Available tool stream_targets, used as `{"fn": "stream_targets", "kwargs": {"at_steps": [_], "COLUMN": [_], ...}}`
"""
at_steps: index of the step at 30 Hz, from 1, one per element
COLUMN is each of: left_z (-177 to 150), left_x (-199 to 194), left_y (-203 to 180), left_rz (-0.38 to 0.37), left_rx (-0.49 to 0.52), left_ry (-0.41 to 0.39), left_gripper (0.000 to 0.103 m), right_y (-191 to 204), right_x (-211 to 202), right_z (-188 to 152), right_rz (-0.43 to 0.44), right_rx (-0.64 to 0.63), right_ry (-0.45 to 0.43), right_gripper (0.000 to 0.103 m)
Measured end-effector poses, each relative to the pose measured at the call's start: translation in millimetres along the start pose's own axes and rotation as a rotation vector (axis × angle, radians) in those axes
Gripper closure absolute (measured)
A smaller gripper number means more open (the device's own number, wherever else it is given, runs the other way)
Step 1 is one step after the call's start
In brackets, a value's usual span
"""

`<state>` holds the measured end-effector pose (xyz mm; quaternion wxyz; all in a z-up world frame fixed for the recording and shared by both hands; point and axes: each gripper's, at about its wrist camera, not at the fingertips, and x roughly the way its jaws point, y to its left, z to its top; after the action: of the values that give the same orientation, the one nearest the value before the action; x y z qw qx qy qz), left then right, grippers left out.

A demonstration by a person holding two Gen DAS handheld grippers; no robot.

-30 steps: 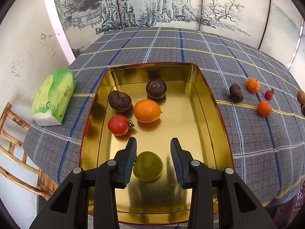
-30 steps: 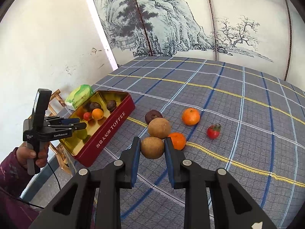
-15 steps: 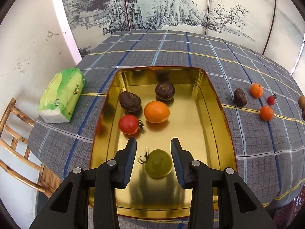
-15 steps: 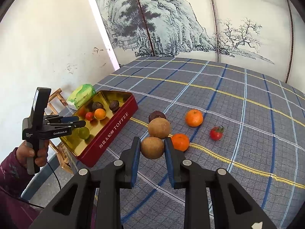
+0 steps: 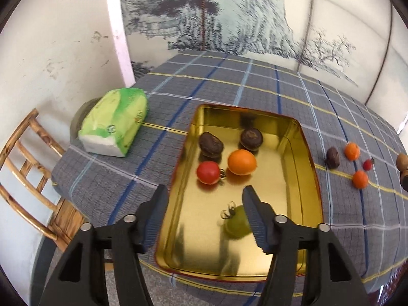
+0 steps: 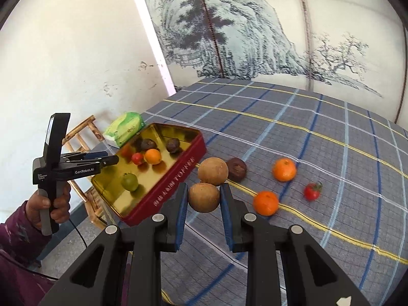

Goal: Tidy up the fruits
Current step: 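Carry the two tan fruits into the tin and open the right tool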

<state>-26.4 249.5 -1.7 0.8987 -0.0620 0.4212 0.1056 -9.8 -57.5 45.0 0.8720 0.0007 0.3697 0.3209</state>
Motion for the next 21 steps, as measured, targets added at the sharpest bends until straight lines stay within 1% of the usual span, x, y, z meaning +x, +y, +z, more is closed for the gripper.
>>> {"fn": "stream_targets", "kwargs": {"at_steps": [7, 12, 14, 17, 21], "left_z": [-4.4, -7.6, -8.5, -10.9, -15.0], "left_x": [-5.3, -8.0, -8.7, -11.1, -12.3], "left_y": [5.2, 8.2, 9.6, 12.5, 10.5], "left_rz": [0.008, 0.037, 0.043, 0.024, 0.032], "left_rx": [-0.006, -0.005, -0.009, -0.016, 0.014], "left_ry": [0.004, -0.003, -0.005, -0.009, -0.005], "left_gripper": [0.038, 0.037, 0.037, 0.037, 0.037], "right_y": [29.5, 51.7, 62.4, 73.1, 87.8], "right_x": [23.1, 43.8, 57.3, 78.0, 106.3], "right_z": [15.2, 27.1, 32.1, 34.0, 34.9], "right_rz": [0.070, 0.143, 0.166, 0.198, 0.219], "right_rx": [-0.055, -0.079, -0.099, -0.112, -0.132], "right_ry": [0.016, 0.030, 0.048, 0.082, 0.127], "right_gripper": [0.079, 0.079, 0.079, 0.079, 0.079]}}
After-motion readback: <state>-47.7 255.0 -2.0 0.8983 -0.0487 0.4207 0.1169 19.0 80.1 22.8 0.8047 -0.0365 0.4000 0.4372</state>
